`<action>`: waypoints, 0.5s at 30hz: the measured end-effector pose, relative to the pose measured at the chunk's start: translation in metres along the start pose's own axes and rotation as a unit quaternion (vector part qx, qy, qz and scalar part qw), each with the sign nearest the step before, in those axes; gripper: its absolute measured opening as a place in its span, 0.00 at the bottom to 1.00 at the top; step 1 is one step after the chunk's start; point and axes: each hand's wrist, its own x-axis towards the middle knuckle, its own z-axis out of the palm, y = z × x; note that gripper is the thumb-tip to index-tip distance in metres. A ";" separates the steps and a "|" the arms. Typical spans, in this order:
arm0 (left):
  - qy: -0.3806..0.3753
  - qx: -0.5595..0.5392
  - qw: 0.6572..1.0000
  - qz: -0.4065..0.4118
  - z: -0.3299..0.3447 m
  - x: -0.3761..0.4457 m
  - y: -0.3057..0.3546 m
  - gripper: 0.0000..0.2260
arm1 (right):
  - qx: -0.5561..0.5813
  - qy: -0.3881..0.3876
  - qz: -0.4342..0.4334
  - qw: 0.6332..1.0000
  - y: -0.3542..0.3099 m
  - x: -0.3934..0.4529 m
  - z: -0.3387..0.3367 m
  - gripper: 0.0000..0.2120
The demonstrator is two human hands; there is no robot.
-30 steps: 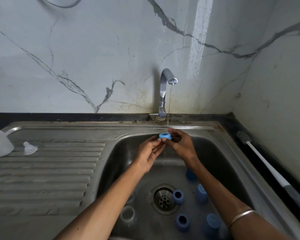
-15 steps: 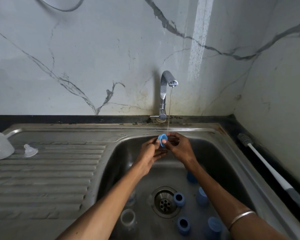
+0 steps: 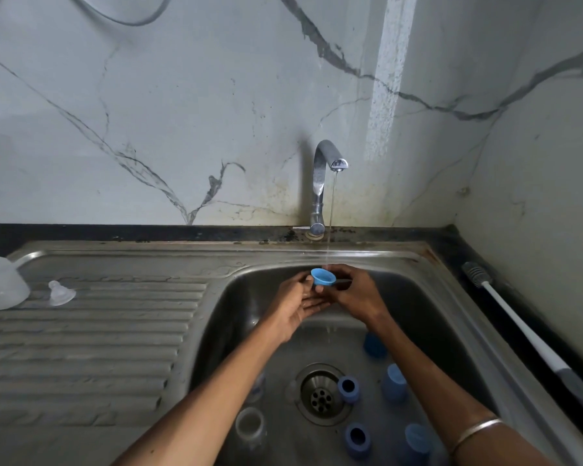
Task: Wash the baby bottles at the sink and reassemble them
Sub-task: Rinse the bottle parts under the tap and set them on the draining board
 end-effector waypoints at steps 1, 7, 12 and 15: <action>0.002 0.013 1.000 0.002 -0.001 0.000 0.000 0.13 | -0.003 -0.004 0.002 1.000 -0.001 0.000 -0.001 0.24; 0.014 0.097 0.995 0.009 -0.001 0.002 -0.006 0.14 | -0.041 -0.022 0.010 0.999 0.003 0.000 -0.009 0.24; 0.015 0.102 0.995 0.011 -0.001 0.003 -0.007 0.12 | -0.065 0.016 -0.011 0.998 0.001 -0.002 -0.008 0.24; 0.009 0.087 0.996 0.019 0.000 0.002 -0.006 0.11 | -0.084 0.060 -0.048 0.993 0.002 -0.001 -0.006 0.24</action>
